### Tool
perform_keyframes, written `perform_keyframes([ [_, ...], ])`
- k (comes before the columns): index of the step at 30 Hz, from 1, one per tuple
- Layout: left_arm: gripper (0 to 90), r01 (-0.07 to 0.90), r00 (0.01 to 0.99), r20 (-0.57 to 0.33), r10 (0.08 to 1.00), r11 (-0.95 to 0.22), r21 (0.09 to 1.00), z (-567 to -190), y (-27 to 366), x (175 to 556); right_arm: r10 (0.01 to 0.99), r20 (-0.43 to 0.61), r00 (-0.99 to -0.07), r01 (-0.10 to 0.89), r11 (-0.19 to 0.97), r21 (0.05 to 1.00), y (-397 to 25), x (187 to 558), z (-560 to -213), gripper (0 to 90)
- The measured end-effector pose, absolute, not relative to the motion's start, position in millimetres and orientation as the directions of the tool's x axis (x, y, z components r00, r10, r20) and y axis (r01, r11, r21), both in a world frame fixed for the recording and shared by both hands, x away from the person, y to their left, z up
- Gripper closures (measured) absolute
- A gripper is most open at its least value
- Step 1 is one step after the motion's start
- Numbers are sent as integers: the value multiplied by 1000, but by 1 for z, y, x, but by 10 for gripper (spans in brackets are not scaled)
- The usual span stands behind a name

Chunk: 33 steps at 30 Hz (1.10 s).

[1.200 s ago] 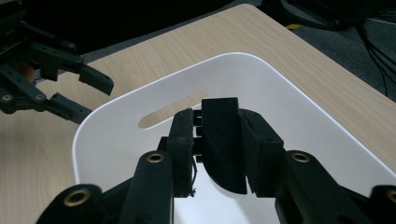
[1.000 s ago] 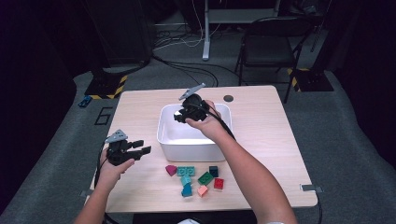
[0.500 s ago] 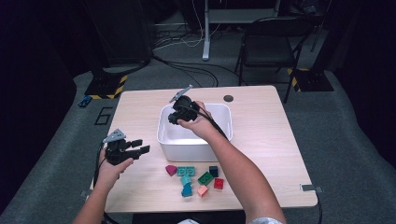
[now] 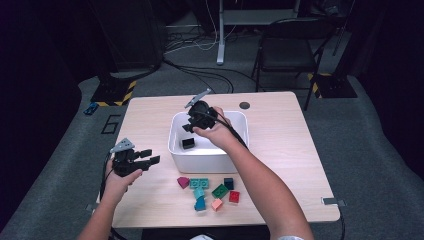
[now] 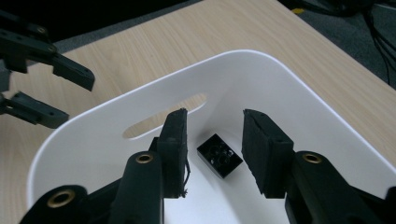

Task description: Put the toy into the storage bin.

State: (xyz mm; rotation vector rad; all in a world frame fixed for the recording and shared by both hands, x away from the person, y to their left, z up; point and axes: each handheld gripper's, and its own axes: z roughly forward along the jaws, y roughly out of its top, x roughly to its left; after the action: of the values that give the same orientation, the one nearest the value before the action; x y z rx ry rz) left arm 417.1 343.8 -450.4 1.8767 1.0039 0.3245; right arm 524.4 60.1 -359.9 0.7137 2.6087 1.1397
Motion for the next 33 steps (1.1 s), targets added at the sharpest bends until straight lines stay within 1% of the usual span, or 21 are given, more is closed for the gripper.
perform_keyframes([
  [6, 456, 507, 627, -184, 757, -217, 834, -451, 344, 417, 521, -6, -854, 338, 562, 755, 40, 509, -340, 591],
  [12, 454, 512, 622, -186, 761, -215, 832, -451, 344, 417, 526, 6, -851, 337, 535, 775, 18, 493, -326, 515],
  [14, 453, 511, 622, -185, 761, -216, 832, -452, 344, 417, 520, 5, -854, 323, 522, 790, 11, 486, -323, 513],
  [17, 453, 516, 620, -187, 762, -217, 829, -453, 344, 418, 523, 7, -852, 311, 495, 811, -2, 473, -318, 486],
  [19, 452, 516, 621, -184, 762, -220, 828, -453, 344, 418, 520, -10, -854, 288, 491, 822, -9, 465, -315, 469],
  [26, 452, 516, 621, -181, 762, -223, 827, -453, 344, 418, 505, -13, -863, 278, 497, 822, -22, 443, -308, 467],
  [33, 444, 517, 610, -183, 771, -212, 829, -454, 346, 418, 497, -17, -868, 270, 500, 823, -32, 423, -309, 458],
])
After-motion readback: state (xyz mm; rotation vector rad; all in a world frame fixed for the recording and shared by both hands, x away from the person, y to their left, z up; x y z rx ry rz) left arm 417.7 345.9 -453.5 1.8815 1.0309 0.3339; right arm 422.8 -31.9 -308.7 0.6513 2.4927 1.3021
